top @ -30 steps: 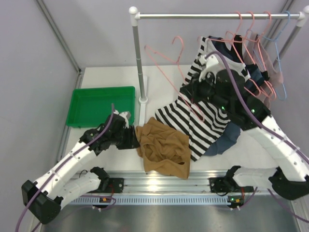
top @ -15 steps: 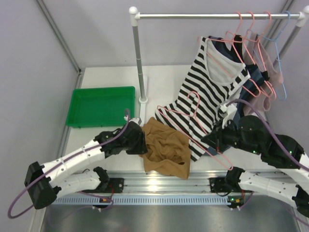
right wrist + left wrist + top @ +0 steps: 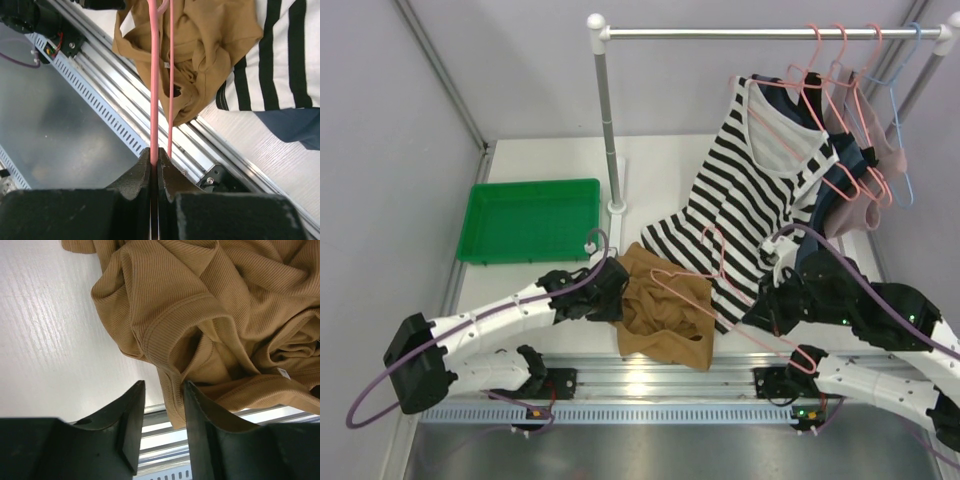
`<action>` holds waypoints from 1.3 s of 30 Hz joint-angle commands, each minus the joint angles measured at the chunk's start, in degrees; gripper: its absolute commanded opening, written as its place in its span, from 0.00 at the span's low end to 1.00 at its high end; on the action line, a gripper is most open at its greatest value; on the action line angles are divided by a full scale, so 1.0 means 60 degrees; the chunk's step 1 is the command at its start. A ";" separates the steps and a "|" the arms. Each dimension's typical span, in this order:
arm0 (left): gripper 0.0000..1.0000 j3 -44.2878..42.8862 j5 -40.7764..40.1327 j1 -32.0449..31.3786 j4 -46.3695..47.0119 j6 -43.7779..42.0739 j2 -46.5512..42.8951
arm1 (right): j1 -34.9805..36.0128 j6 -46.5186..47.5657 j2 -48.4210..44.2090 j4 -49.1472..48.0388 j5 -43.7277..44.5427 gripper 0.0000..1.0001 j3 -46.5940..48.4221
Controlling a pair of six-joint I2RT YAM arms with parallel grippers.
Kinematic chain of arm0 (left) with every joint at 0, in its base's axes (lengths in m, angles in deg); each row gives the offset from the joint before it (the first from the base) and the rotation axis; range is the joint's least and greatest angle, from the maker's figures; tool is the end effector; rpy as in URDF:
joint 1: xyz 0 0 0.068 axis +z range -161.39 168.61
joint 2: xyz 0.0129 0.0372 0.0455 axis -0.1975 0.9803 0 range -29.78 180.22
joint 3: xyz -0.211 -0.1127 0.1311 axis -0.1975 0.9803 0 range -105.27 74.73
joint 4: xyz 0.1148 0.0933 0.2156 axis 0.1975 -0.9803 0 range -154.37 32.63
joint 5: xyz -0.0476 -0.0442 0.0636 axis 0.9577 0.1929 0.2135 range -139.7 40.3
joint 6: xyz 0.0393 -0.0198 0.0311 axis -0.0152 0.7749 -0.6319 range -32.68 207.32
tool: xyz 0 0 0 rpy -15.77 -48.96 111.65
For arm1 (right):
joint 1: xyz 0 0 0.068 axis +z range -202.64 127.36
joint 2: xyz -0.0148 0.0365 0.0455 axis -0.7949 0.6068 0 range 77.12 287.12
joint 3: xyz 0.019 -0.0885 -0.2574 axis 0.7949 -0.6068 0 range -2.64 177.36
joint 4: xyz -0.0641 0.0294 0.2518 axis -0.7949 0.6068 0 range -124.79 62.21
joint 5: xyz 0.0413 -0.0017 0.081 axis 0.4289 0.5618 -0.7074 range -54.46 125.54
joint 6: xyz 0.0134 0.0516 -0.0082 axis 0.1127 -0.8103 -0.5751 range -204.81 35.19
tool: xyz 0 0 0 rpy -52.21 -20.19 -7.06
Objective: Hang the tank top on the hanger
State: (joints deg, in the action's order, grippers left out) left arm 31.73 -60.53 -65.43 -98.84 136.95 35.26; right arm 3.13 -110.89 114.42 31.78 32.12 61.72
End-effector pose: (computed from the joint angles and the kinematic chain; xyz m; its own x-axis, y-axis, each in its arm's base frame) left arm 0.1269 -0.1636 0.2191 -0.9086 -0.0220 -0.4172 0.0826 0.9694 -0.2310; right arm 0.0463 0.0718 0.3687 -0.6956 -0.2423 -0.6763 -0.6072 0.7014 0.3733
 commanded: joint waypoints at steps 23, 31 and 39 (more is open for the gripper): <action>0.00 -0.1094 -0.0612 -0.0500 -0.0748 -0.0419 -0.0087 | 0.0124 0.0612 0.1093 -0.1865 -0.2828 0.00 -0.1116; 0.00 -0.1943 -0.0729 -0.0602 -0.1261 -0.0858 -0.0380 | 0.0154 0.0583 0.1240 -0.3738 -0.2887 0.00 -0.1921; 0.00 -0.2720 -0.0948 -0.0822 -0.2037 -0.1533 -0.0321 | 0.0139 0.0700 0.1635 -0.6082 -0.2697 0.00 -0.3079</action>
State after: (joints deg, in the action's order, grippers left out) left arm 18.27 -64.29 -69.74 -107.85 130.08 34.32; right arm 3.26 -107.68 123.86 5.66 15.99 44.06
